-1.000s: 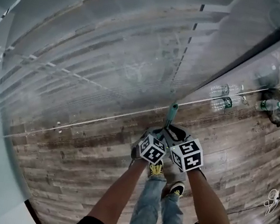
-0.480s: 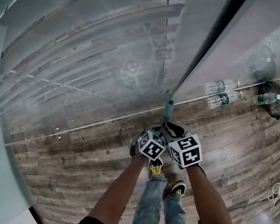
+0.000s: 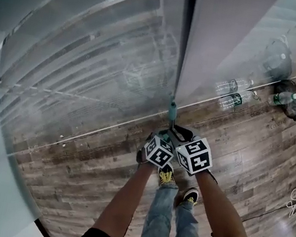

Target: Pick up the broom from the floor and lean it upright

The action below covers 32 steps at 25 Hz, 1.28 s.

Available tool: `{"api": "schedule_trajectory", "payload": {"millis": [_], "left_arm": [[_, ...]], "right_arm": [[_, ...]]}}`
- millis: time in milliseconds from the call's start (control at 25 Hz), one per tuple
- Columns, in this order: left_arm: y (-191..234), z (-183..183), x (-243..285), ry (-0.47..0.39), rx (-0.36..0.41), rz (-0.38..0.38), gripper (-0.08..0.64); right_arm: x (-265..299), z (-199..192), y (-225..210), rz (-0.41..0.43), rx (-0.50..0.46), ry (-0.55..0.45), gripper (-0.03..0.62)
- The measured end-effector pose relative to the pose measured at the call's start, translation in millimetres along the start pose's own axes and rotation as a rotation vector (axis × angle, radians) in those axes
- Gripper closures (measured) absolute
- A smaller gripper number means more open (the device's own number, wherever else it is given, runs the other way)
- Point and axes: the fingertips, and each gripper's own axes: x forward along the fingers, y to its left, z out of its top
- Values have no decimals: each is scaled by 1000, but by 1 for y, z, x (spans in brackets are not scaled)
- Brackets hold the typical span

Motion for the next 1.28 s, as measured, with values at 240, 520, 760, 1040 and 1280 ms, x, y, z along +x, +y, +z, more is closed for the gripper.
{"api": "schedule_trajectory", "payload": {"millis": [240,520,760,1040,1280], "left_arm": [[3,2,-2,-16,-2,6,456],[10,-4,-13,-29,-32,4,427],[9,-12,-35,-29,-44,20,422],[3,-8,-111,-146,-159,45,423],[-48,-12,-202,-236,-128,17,422]], "right_arm": [[-3,0,-5,-6,16,-10,476],[-11,2,-4,-14,29,-29,469],[-35,7,-1,-31,2,-23,469],[-128,2,27,-5,-150,2,469],[-251,5,46,-22,-193,-52,477]]}}
